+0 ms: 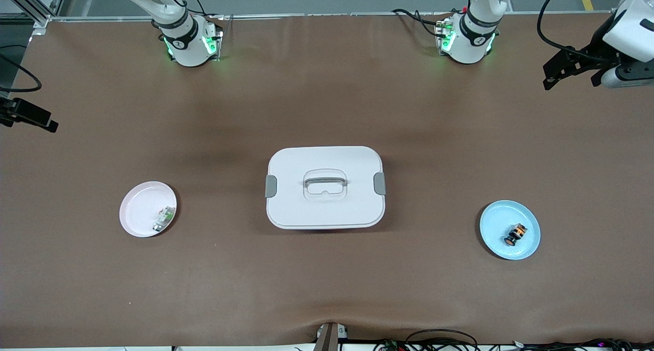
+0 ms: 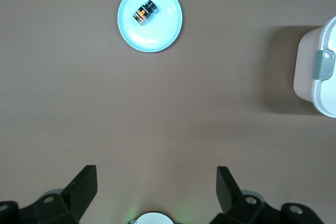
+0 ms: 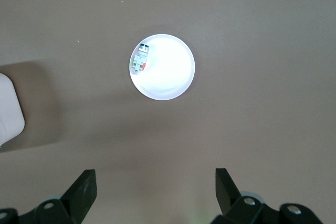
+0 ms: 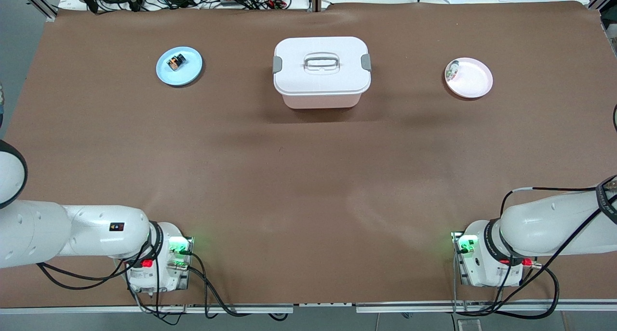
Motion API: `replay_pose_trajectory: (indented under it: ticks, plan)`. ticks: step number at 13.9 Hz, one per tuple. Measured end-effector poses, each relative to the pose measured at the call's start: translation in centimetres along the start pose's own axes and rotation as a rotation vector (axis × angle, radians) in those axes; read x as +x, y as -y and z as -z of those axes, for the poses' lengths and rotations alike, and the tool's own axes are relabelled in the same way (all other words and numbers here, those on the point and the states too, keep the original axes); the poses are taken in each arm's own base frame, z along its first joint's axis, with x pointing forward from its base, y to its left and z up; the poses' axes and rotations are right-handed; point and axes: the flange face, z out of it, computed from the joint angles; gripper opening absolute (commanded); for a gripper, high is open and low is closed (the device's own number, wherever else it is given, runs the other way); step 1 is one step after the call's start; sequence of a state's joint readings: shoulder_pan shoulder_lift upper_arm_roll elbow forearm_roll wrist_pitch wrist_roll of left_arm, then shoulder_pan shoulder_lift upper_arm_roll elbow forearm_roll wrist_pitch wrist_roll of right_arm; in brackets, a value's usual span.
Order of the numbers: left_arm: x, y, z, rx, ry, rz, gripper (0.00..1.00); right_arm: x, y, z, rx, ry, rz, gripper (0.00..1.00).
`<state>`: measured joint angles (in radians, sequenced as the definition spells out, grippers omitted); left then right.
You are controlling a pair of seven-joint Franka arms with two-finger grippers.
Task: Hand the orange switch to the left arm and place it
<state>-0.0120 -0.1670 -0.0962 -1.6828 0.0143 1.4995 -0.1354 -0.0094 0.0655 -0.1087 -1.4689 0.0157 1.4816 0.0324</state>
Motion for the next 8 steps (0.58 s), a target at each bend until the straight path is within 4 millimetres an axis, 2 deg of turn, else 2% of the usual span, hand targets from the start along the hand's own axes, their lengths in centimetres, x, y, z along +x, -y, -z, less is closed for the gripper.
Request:
replay_pose_trajectory:
  ticks: [3, 8]
  plan:
    - [0.1, 0.4, -0.1, -0.001, 0.003, -0.05, 1.0, 0.0, 0.0, 0.0, 0.0, 0.0, 0.001, 1.0]
    - [0.4, 1.3, 0.1, -0.003, -0.005, -0.037, 1.0, 0.0, 0.2, 0.0, 0.0, 0.0, 0.004, 1.0]
